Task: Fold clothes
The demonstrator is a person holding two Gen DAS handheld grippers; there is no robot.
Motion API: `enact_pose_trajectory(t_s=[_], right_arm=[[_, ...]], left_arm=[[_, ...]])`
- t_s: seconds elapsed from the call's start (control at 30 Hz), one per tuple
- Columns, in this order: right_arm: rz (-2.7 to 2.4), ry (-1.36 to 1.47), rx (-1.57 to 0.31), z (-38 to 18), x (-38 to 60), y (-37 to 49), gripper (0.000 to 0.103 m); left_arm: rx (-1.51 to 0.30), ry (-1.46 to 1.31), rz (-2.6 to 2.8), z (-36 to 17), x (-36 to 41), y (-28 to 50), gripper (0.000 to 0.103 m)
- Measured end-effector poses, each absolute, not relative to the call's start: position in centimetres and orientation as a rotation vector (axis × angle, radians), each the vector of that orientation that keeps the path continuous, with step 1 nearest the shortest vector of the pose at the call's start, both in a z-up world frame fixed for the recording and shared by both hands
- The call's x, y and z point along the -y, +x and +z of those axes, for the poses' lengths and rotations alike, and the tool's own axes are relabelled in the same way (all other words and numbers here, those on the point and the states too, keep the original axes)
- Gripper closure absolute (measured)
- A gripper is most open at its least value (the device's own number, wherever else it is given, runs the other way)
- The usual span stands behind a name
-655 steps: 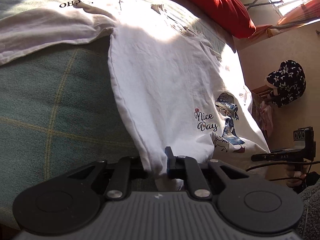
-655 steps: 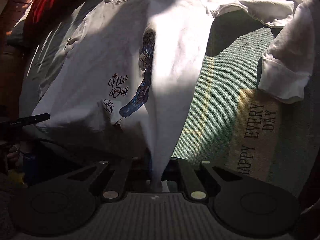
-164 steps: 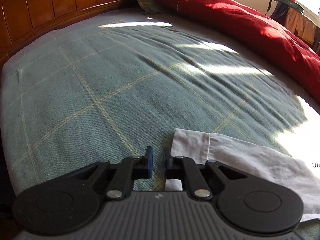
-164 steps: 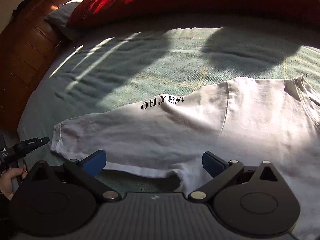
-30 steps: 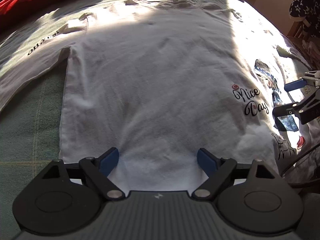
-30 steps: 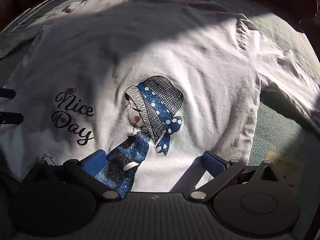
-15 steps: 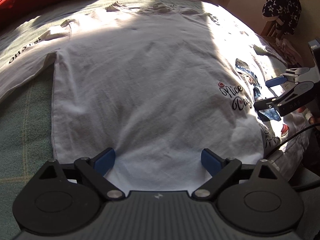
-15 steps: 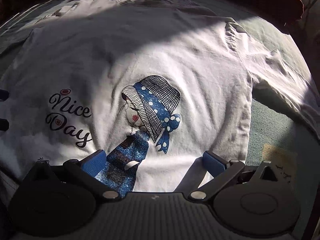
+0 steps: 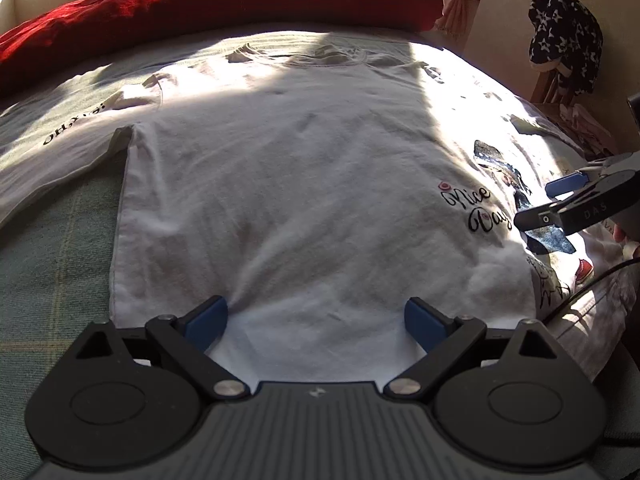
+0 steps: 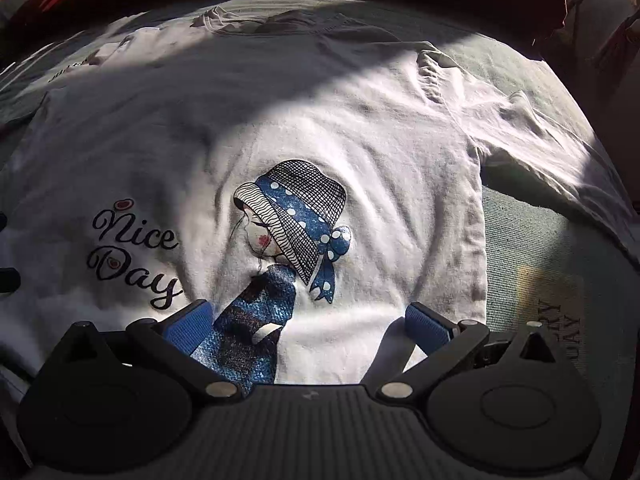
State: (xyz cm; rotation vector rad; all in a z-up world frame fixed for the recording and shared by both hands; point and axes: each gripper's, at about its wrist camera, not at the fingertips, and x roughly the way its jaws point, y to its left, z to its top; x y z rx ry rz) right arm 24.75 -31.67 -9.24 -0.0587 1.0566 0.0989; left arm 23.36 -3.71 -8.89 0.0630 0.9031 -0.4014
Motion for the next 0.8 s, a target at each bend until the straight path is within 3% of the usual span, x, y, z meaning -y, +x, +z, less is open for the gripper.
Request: enact_pose_trajectory(t_s=[0.23, 0.43, 0.57, 0.8], right_arm=[[0.086, 0.157, -0.806, -5.1, 32.9, 16.3, 0.0], [0.038, 0.036, -0.774, -6.6, 28.6, 15.1, 0.0], [-0.013, 0.071, -0.907, -10.2, 27.8, 14.5, 0.0], [0.005, 0.09, -0.833, -10.1, 28.2, 10.3, 0.0]], left_arm=[[-0.821, -0.047, -0.349, -7.8, 2.7, 18.6, 0.008], [-0.8, -0.058, -0.3, -7.7, 2.5, 16.2, 0.008], [-0.801, -0.078, -0.317, -6.9, 1.6, 14.4, 0.008], [-0.7, -0.234, -0.284, -4.4, -2.9, 13.6, 0.008]])
